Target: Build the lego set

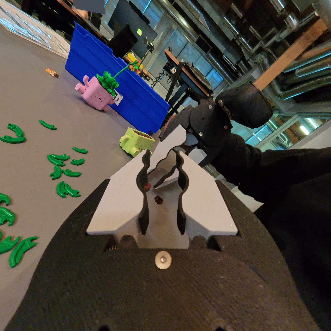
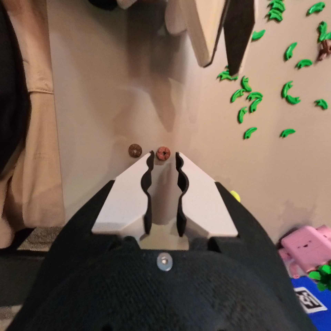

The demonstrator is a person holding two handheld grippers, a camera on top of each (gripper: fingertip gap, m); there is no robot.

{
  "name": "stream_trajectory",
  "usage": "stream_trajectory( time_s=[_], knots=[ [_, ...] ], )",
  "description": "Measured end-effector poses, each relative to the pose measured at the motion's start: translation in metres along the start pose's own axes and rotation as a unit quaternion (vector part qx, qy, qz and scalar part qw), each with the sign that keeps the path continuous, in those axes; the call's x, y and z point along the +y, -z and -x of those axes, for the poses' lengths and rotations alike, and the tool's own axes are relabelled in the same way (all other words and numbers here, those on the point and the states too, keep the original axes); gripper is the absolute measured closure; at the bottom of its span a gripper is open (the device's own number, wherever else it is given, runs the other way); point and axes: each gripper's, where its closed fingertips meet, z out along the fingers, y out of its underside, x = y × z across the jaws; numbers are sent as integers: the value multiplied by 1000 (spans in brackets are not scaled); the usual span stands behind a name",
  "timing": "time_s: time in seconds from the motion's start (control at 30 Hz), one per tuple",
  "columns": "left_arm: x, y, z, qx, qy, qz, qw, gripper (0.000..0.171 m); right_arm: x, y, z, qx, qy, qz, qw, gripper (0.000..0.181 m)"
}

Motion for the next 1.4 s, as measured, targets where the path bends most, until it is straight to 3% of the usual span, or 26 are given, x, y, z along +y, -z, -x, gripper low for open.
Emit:
stream_trajectory(
  time_s=[0.3, 0.43, 0.53, 0.87, 1.3, 1.4],
  knots=[
    [-1, 4, 2, -2, -2, 4, 1000, 145, 0, -5, 3, -44, 56, 45, 996, 164],
    [0, 3, 2, -4, -4, 5, 1000, 145, 0, -5, 4, -54, 55, 54, 996, 181],
    [0, 3, 2, -5, -7, 6, 1000, 145, 0, -4, 6, -57, 47, 48, 996, 181],
    [-3, 4, 5, -7, -1, 1, 1000, 146, 0, 0, -12, -35, 49, 60, 996, 156],
    [-5, 6, 5, 0, 8, -4, 1000, 146, 1, -12, -16, -67, 105, 112, 986, 158],
    [-5, 6, 6, 0, 12, -7, 1000, 146, 1, -13, -12, -74, 106, 112, 985, 167]
  ],
)
